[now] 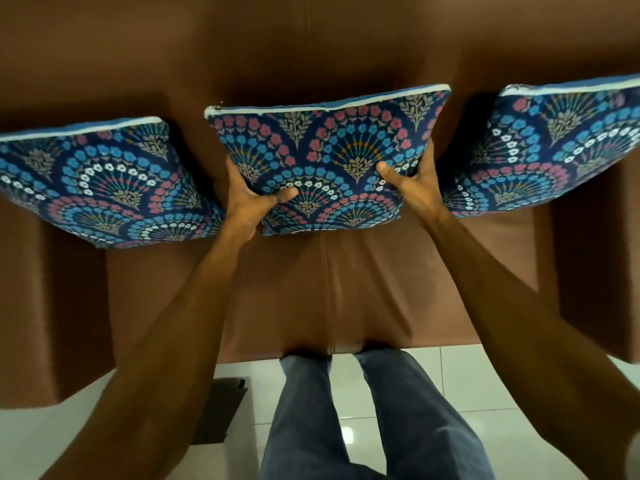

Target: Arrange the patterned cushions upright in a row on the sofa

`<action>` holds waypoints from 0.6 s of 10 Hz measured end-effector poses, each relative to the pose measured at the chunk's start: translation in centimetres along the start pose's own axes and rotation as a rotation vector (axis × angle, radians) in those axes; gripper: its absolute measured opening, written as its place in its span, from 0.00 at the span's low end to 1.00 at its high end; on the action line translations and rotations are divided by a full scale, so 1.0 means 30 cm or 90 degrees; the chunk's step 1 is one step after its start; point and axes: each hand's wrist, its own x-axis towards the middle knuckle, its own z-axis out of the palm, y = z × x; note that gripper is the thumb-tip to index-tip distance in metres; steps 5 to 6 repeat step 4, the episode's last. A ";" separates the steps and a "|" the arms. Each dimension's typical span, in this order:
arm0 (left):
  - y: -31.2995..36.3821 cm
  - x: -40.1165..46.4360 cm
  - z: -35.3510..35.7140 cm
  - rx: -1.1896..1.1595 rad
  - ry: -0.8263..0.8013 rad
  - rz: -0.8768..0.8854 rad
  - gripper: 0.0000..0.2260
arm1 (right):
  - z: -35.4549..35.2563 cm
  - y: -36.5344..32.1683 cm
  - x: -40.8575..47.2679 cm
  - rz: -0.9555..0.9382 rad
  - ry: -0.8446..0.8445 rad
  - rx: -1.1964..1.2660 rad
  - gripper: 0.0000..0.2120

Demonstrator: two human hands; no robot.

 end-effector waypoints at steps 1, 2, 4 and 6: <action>0.033 0.012 0.019 0.013 0.019 -0.014 0.54 | -0.004 -0.021 -0.009 0.026 -0.005 -0.008 0.46; 0.066 -0.035 0.008 0.030 0.035 -0.020 0.59 | -0.003 -0.056 -0.031 0.060 0.012 -0.020 0.52; 0.249 -0.285 -0.029 0.279 0.130 0.134 0.51 | -0.075 -0.259 -0.166 0.120 -0.008 -0.213 0.47; 0.249 -0.285 -0.029 0.279 0.130 0.134 0.51 | -0.075 -0.259 -0.166 0.120 -0.008 -0.213 0.47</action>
